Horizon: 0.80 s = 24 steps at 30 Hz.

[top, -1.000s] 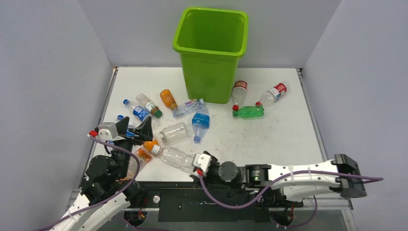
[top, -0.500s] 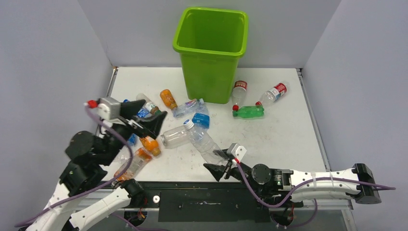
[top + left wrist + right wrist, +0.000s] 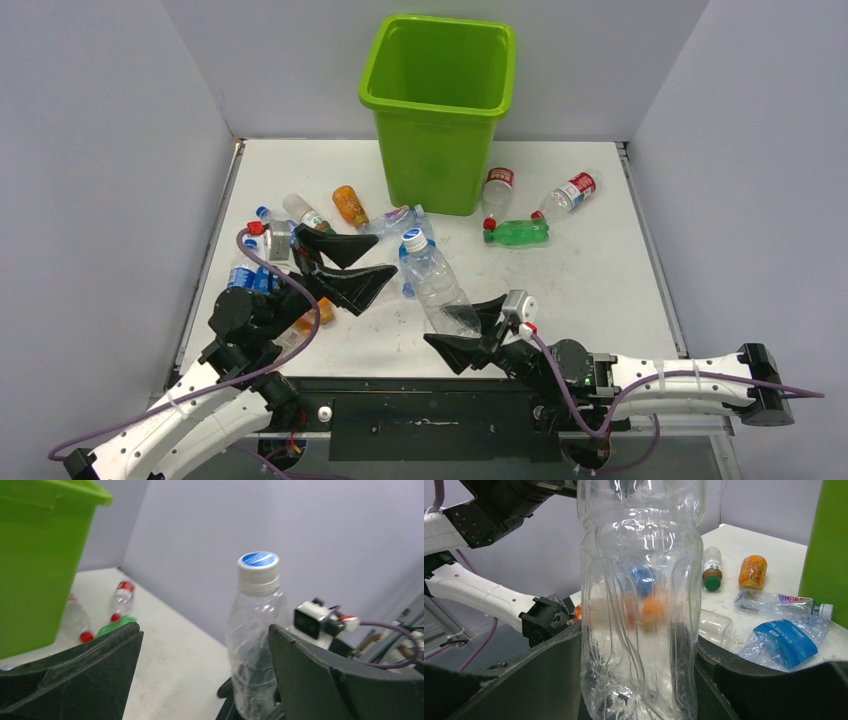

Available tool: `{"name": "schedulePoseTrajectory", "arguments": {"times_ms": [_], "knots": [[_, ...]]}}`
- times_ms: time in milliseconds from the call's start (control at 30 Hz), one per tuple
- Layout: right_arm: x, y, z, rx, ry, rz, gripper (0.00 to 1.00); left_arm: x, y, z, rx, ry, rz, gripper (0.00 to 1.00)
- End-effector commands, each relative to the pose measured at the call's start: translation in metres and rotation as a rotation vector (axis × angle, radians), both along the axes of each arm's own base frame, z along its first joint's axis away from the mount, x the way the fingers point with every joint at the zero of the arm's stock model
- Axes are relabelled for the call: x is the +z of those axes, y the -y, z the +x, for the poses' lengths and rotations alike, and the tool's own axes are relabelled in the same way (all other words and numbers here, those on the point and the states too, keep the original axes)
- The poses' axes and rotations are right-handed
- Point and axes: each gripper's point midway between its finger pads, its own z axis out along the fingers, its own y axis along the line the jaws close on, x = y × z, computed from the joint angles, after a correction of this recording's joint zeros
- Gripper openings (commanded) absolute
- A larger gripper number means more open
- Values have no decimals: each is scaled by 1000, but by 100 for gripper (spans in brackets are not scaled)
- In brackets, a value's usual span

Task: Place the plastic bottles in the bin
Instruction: Pick up the plastic bottle from the corner of the board.

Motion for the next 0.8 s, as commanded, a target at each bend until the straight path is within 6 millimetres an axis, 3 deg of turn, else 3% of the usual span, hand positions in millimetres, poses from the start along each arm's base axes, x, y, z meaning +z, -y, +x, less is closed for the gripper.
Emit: {"name": "schedulePoseTrajectory", "arguments": {"times_ms": [0,167,333,467,600,700,733,767], "knots": [[23,2,-5,32,-3,104,25,69,-5,-36,-159,165,-244,96],[25,-4,-9,57,8,95,23,79,-4,-35,-168,198,-298,96],[23,-11,-12,76,19,69,23,80,19,-22,-209,163,-236,100],[20,-12,-12,77,20,53,23,76,34,-18,-255,144,-196,86],[18,-12,-12,74,14,49,23,71,45,-24,-330,142,-166,61],[15,-12,-11,67,10,43,25,69,47,-30,-368,144,-159,24],[13,-13,-9,56,1,37,32,70,47,-31,-371,146,-157,13],[11,-16,-9,59,-5,27,50,70,47,-31,-370,149,-152,2]]}}
